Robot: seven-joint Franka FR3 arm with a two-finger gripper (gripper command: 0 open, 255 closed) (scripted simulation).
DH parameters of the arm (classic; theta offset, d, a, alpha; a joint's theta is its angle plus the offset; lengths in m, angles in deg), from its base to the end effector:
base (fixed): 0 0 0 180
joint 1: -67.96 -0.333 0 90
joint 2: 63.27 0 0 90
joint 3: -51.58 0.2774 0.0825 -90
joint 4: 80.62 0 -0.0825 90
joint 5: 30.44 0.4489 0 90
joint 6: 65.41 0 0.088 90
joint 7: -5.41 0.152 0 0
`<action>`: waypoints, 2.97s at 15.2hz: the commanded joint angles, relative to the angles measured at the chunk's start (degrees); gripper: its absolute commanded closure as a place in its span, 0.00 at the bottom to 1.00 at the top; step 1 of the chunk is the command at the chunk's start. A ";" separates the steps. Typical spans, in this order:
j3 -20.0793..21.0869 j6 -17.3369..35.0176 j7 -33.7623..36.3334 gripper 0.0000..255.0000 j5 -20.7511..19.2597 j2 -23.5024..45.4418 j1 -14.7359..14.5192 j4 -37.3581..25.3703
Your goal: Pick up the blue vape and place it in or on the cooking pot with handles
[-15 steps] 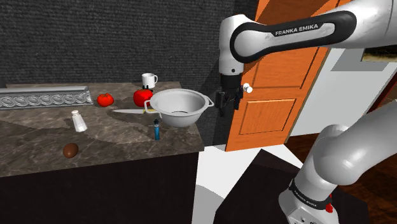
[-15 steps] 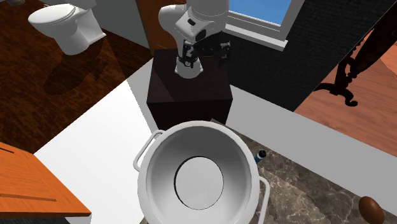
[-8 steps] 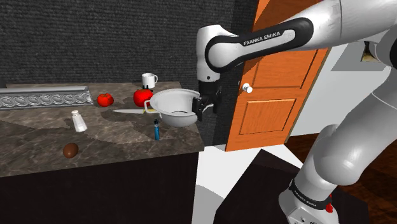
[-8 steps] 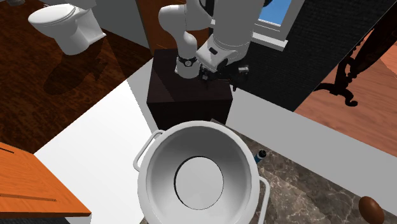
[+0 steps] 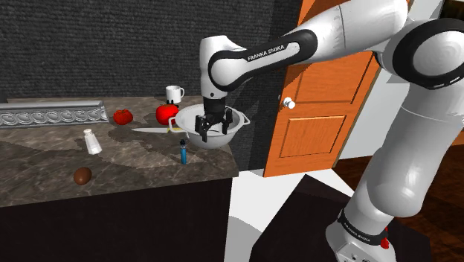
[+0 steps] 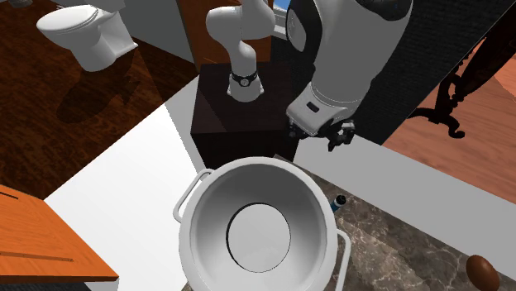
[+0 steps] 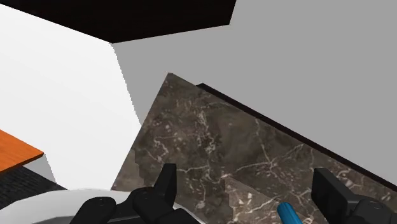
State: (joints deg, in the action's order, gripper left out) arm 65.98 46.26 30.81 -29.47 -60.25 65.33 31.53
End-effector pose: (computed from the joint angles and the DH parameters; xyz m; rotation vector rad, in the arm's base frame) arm 0.5894 0.1822 0.3334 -3.1256 0.2392 0.1032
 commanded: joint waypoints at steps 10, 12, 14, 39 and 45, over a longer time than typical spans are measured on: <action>0.16 0.47 8.14 0.00 -6.85 22.52 -4.78 -25.25; 0.15 1.81 8.24 0.00 -7.00 22.93 -4.75 -24.30; 0.16 3.13 8.35 0.00 -7.18 23.39 -4.71 -23.42; -0.05 2.84 8.30 1.00 -7.04 23.31 -4.92 -23.66; 0.13 -1.23 8.08 1.00 -6.68 22.17 -4.93 -26.63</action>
State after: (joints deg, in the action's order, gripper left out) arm 66.08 45.70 38.94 -36.24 -37.78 60.36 5.25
